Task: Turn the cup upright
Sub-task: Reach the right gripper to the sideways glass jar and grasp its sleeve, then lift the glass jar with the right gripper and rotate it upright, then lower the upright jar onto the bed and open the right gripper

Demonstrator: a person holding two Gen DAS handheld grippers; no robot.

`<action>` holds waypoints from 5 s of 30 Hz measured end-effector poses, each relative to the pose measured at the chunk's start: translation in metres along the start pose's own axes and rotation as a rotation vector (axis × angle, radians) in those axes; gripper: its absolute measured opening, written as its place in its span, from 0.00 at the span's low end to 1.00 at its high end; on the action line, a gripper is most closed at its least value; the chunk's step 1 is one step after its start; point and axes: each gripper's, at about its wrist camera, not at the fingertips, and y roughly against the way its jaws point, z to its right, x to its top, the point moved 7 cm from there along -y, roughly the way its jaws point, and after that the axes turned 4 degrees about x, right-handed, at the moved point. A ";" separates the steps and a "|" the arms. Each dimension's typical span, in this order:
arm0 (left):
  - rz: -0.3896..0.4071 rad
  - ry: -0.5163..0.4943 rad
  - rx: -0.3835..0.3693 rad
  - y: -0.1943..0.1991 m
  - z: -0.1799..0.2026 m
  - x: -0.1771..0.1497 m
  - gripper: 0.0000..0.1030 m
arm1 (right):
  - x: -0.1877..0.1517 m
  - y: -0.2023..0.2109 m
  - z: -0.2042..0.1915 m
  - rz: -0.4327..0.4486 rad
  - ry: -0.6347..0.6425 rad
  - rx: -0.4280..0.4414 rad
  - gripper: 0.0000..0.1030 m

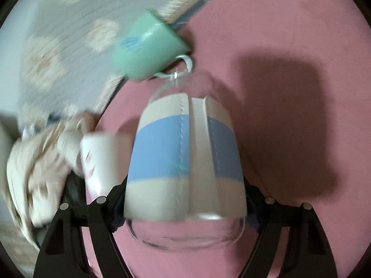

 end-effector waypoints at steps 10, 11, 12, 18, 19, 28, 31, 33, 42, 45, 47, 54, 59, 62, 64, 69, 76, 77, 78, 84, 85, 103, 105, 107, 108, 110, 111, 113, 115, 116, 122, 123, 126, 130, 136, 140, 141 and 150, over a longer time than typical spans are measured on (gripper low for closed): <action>0.036 0.058 -0.001 0.006 -0.011 0.006 1.00 | -0.124 0.004 -0.064 -0.068 0.154 0.138 0.79; 0.040 0.065 0.000 0.007 -0.012 0.006 1.00 | -0.133 0.002 -0.068 -0.072 0.155 0.152 0.79; 0.044 0.073 0.000 0.008 -0.014 0.006 1.00 | -0.143 0.000 -0.074 -0.081 0.163 0.172 0.79; 0.061 0.149 0.000 0.012 -0.029 0.007 1.00 | -0.186 -0.013 -0.098 -0.108 0.211 0.202 0.79; 0.061 0.163 0.000 0.011 -0.032 0.007 1.00 | -0.188 -0.018 -0.100 -0.111 0.232 0.187 0.80; 0.059 0.176 0.002 0.010 -0.034 0.005 1.00 | -0.171 0.009 -0.111 -0.046 0.400 0.211 0.87; 0.057 0.174 0.002 0.010 -0.034 0.005 1.00 | -0.165 0.013 -0.099 -0.084 0.389 0.202 0.88; 0.055 0.177 0.001 0.010 -0.033 0.005 1.00 | -0.165 0.011 -0.092 -0.105 0.378 0.213 0.78; 0.032 0.175 -0.015 0.009 -0.032 0.008 1.00 | -0.171 0.020 -0.089 -0.165 0.408 0.354 0.44; -0.007 0.224 -0.066 0.009 -0.029 0.013 1.00 | -0.172 0.021 -0.089 -0.194 0.419 0.397 0.31; -0.096 0.296 -0.131 0.001 -0.025 0.014 1.00 | -0.171 0.020 -0.086 -0.197 0.419 0.411 0.30; -0.467 0.432 -0.311 -0.030 0.013 0.020 0.92 | -0.166 0.018 -0.074 -0.232 0.435 0.489 0.27; -0.647 0.396 -0.263 -0.072 0.044 0.020 0.92 | -0.163 0.016 -0.064 -0.256 0.406 0.536 0.27; -0.786 0.442 -0.301 -0.096 0.065 0.002 0.87 | -0.162 0.015 -0.063 -0.264 0.402 0.542 0.27; -0.844 0.435 -0.285 -0.103 0.074 -0.009 0.76 | -0.162 0.016 -0.063 -0.264 0.406 0.539 0.27; -0.819 0.385 -0.224 -0.103 0.078 -0.014 0.70 | -0.159 0.019 -0.062 -0.269 0.441 0.498 0.28; -0.718 0.314 -0.239 -0.094 0.080 -0.003 0.69 | -0.122 0.042 -0.036 -0.025 0.533 0.160 0.56; -0.695 0.297 -0.240 -0.089 0.082 0.000 0.69 | -0.117 0.044 -0.032 0.005 0.524 0.125 0.56; -0.677 0.283 -0.240 -0.088 0.082 0.002 0.69 | -0.115 0.045 -0.030 0.023 0.524 0.095 0.56; -0.506 0.189 -0.231 -0.058 0.090 0.018 0.69 | -0.102 0.053 -0.021 0.090 0.520 0.000 0.56; -0.468 0.179 -0.224 -0.050 0.090 0.020 0.69 | -0.102 0.054 -0.020 0.097 0.520 -0.003 0.56; -0.306 0.289 -0.105 0.031 0.068 0.017 0.68 | -0.245 0.053 -0.025 -0.089 0.801 0.083 0.64; -0.309 0.285 -0.097 0.034 0.070 0.016 0.68 | -0.256 0.046 -0.023 -0.109 0.794 0.075 0.64; -0.308 0.268 -0.092 0.035 0.072 0.016 0.69 | -0.258 0.039 -0.023 -0.084 0.805 -0.013 0.64; -0.306 0.264 -0.091 0.037 0.073 0.014 0.69 | -0.259 0.037 -0.025 -0.075 0.809 -0.040 0.64; -0.307 0.269 -0.091 0.037 0.072 0.014 0.69 | -0.257 0.033 -0.026 -0.051 0.808 -0.073 0.64; -0.313 0.278 -0.095 0.037 0.072 0.013 0.69 | -0.257 0.032 -0.026 -0.041 0.807 -0.072 0.62; -0.328 0.296 -0.106 0.038 0.069 0.013 0.68 | -0.252 0.034 -0.024 -0.020 0.782 -0.056 0.58; -0.325 0.300 -0.118 0.039 0.068 0.014 0.68 | -0.242 0.037 -0.024 0.005 0.737 -0.032 0.50; -0.318 0.290 -0.121 0.041 0.070 0.014 0.68 | -0.235 0.040 -0.026 0.033 0.707 -0.006 0.45; -0.232 0.245 -0.137 0.047 0.084 0.015 0.64 | -0.231 0.043 -0.038 0.067 0.748 0.021 0.38; -0.220 0.236 -0.153 0.048 0.086 0.016 0.63 | -0.233 0.043 -0.036 0.046 0.767 0.009 0.38; -0.182 0.213 -0.195 0.052 0.088 0.023 0.52 | -0.228 0.051 -0.027 0.031 0.791 -0.014 0.38; -0.222 0.169 -0.182 0.049 0.093 0.023 0.52 | -0.233 0.067 -0.025 0.030 0.763 0.041 0.38; -0.247 0.108 -0.245 0.061 0.102 0.018 0.61 | -0.243 0.081 -0.032 0.073 0.798 0.039 0.44; -0.248 0.101 -0.237 0.066 0.106 0.017 0.61 | -0.251 0.086 -0.035 0.062 0.832 0.061 0.46; -0.247 0.106 -0.241 0.067 0.107 0.017 0.61 | -0.253 0.087 -0.036 0.060 0.840 0.059 0.46; -0.277 0.153 -0.273 0.075 0.110 0.011 0.71 | -0.267 0.086 -0.024 0.009 0.825 0.043 0.53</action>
